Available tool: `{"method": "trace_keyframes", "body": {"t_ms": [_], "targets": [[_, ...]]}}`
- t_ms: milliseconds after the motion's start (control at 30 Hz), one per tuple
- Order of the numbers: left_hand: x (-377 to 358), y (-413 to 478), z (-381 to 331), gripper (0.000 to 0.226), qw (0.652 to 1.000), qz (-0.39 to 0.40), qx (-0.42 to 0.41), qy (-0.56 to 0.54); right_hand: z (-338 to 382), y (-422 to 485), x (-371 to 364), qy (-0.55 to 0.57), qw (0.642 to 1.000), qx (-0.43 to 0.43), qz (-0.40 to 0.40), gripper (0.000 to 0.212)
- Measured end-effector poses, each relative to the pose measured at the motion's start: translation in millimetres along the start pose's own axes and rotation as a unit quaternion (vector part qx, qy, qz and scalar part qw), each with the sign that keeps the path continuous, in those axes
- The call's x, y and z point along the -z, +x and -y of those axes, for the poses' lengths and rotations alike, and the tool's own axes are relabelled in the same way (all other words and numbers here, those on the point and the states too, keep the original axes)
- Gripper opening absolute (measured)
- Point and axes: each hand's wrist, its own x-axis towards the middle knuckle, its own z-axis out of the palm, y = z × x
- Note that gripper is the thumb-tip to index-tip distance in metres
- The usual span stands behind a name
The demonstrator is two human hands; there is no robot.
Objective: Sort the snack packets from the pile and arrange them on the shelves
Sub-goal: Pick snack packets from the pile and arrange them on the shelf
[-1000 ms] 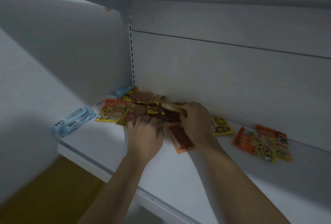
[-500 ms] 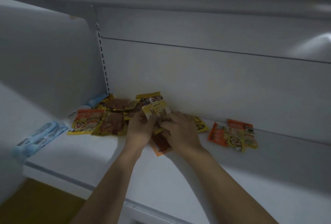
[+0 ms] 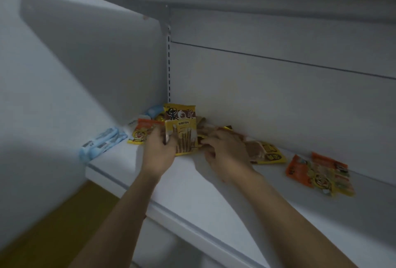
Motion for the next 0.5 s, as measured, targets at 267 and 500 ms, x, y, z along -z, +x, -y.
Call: {"method": "trace_keyframes", "body": {"t_ms": [267, 500], "targets": [[68.5, 2.1, 27.2, 0.016, 0.994, -0.083, 0.064, -0.004, 30.8, 45.3, -30.1, -0.086, 0.986, -0.095, 0.107, 0.039], [81.7, -4.6, 36.1, 0.007, 0.994, -0.08, 0.073, -0.026, 26.1, 50.8, -36.1, -0.137, 0.976, -0.122, 0.117, 0.039]]}}
